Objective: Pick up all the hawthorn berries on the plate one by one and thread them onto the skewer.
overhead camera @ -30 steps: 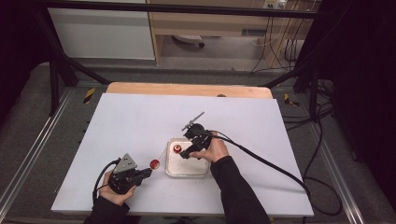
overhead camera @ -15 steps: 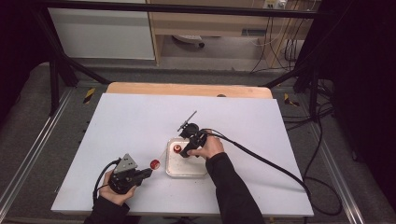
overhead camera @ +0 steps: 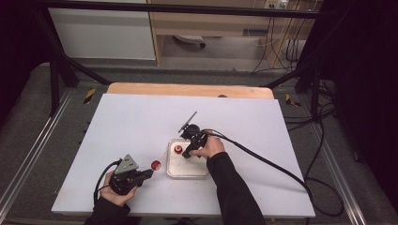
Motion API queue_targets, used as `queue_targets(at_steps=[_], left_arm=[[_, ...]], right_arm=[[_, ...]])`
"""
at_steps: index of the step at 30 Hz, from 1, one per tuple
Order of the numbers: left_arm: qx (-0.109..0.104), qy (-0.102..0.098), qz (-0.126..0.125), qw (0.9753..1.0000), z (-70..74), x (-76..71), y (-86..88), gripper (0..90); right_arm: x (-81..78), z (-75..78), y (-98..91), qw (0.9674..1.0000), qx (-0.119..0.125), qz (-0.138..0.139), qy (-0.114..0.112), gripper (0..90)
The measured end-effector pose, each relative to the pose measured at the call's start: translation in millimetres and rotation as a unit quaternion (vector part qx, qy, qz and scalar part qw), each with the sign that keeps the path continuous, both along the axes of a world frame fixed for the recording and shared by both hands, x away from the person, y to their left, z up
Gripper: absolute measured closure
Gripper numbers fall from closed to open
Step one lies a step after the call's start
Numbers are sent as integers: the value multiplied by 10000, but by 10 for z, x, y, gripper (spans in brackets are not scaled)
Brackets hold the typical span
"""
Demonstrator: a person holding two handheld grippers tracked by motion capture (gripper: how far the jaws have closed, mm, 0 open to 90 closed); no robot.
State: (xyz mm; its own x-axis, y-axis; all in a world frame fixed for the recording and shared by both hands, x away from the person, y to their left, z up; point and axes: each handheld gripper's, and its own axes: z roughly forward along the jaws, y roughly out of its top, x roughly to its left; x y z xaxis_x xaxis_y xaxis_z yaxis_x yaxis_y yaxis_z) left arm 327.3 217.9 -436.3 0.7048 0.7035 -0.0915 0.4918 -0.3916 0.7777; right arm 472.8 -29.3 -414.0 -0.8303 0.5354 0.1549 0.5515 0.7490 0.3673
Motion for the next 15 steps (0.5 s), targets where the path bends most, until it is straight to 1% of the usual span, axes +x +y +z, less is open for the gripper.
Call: queue_targets(at_steps=[6, 10, 15], left_arm=[[-2, 0, 1, 10000, -2, 2, 1, 884], [5, -2, -7, 10000, -2, 2, -1, 884], [1, -18, -3, 10000, 0, -4, -5, 884]], right_arm=[[-1, 5, 1, 10000, -7, -66, 30, 622], [-5, 40, -10, 9999, 79, -133, 26, 624], [-39, 133, -43, 9994, 197, -267, 12, 626]])
